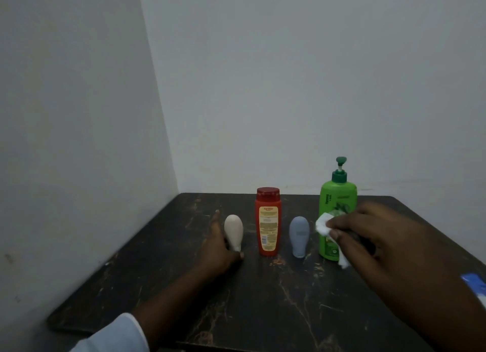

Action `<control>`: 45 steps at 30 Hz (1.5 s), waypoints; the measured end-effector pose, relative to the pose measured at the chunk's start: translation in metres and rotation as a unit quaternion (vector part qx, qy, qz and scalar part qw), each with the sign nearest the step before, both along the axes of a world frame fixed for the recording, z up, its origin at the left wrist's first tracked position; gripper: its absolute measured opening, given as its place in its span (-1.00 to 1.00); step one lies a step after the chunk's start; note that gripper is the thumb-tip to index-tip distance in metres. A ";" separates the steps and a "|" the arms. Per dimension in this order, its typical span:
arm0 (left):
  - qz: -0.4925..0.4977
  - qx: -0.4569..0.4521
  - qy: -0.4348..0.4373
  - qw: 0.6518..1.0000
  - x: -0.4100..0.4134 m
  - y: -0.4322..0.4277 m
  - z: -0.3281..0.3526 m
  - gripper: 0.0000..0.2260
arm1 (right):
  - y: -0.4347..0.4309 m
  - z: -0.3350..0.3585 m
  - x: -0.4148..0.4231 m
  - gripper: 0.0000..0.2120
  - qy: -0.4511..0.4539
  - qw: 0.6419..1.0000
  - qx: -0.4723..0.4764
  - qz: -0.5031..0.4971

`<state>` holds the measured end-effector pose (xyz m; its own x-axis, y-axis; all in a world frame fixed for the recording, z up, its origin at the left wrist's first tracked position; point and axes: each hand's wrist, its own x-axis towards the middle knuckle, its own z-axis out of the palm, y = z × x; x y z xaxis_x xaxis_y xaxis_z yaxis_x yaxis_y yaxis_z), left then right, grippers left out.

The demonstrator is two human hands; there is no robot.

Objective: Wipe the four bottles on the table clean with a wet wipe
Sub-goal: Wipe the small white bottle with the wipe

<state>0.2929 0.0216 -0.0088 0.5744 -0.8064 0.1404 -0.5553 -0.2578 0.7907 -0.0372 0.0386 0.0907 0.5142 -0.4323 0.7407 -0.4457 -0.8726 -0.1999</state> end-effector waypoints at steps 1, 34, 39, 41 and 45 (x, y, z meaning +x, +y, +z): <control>0.001 -0.003 -0.004 1.000 0.001 -0.001 -0.001 0.20 | -0.002 -0.002 0.001 -0.81 -0.002 1.000 -0.001 -0.001; -0.235 -0.205 0.173 0.934 -0.137 0.056 0.079 -0.61 | -0.034 -0.027 0.026 -0.80 -0.219 0.960 -0.067 -0.159; -0.239 -0.252 0.222 0.911 -0.129 0.052 0.068 -0.70 | -0.040 -0.028 0.027 -0.77 -0.246 0.957 -0.042 -0.148; -0.235 -0.278 0.228 0.903 -0.128 0.050 0.068 -0.71 | -0.042 -0.029 0.031 -0.77 -0.245 0.956 -0.047 -0.152; -0.225 -0.318 0.249 0.887 -0.129 0.049 0.067 -0.71 | -0.037 -0.031 0.041 -0.72 -0.232 0.961 -0.058 -0.141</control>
<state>0.1637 0.0705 0.0577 0.3330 -0.8187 0.4678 -0.0296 0.4868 0.8730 0.0042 0.0012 0.0594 -0.0079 -0.4061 0.9138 -0.5547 -0.7586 -0.3419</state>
